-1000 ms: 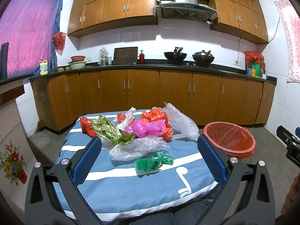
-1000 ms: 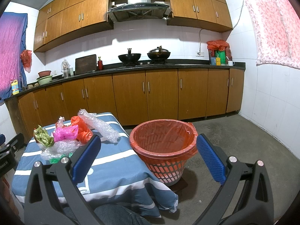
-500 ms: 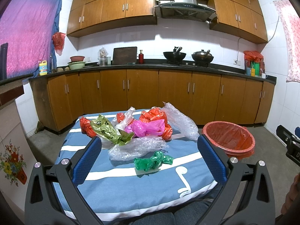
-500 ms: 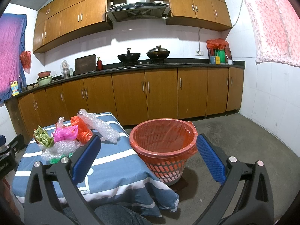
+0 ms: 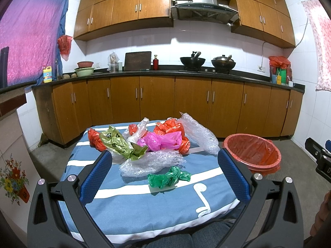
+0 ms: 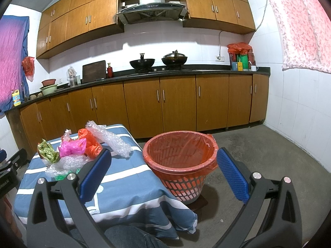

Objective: Collect trash

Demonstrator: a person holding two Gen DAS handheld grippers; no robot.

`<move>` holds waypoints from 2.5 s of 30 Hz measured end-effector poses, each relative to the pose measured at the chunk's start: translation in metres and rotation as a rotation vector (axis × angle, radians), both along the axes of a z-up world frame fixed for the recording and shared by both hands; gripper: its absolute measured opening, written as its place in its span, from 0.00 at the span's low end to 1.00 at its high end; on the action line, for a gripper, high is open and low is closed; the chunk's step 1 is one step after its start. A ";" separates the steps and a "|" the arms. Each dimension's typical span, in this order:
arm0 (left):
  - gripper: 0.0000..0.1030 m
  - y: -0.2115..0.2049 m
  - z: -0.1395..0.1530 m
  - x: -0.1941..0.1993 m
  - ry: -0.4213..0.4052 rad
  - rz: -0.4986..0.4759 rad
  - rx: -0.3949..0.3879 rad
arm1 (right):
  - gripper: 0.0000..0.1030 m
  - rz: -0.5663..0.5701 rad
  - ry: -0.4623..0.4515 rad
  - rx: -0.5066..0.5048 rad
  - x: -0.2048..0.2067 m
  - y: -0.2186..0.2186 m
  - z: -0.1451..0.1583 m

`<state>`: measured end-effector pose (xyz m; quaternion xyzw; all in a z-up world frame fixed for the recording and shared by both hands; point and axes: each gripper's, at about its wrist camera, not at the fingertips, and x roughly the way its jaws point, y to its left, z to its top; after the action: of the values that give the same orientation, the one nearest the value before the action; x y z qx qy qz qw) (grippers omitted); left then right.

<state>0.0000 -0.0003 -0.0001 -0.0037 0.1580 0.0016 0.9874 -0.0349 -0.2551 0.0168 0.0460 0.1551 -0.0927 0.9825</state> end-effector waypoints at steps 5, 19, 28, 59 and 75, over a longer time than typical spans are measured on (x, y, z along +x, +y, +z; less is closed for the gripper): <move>0.98 0.000 0.000 0.000 0.000 0.000 0.001 | 0.96 0.000 0.000 0.001 0.000 0.000 0.000; 0.98 0.000 0.000 0.000 0.004 0.007 0.001 | 0.96 0.003 0.003 0.001 0.002 0.002 0.000; 0.98 0.005 -0.006 0.007 0.030 0.024 -0.005 | 0.96 0.029 0.020 -0.015 0.013 0.006 -0.007; 0.98 0.129 -0.030 0.102 0.101 0.303 -0.031 | 0.92 0.314 0.153 -0.032 0.235 0.082 -0.052; 0.98 0.163 -0.049 0.163 0.157 0.274 -0.037 | 0.73 0.370 0.279 -0.181 0.317 0.115 -0.089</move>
<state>0.1634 0.1627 -0.0489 -0.0432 0.2326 0.1336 0.9624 0.2817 -0.1403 -0.0723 -0.0844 0.2860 0.0697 0.9520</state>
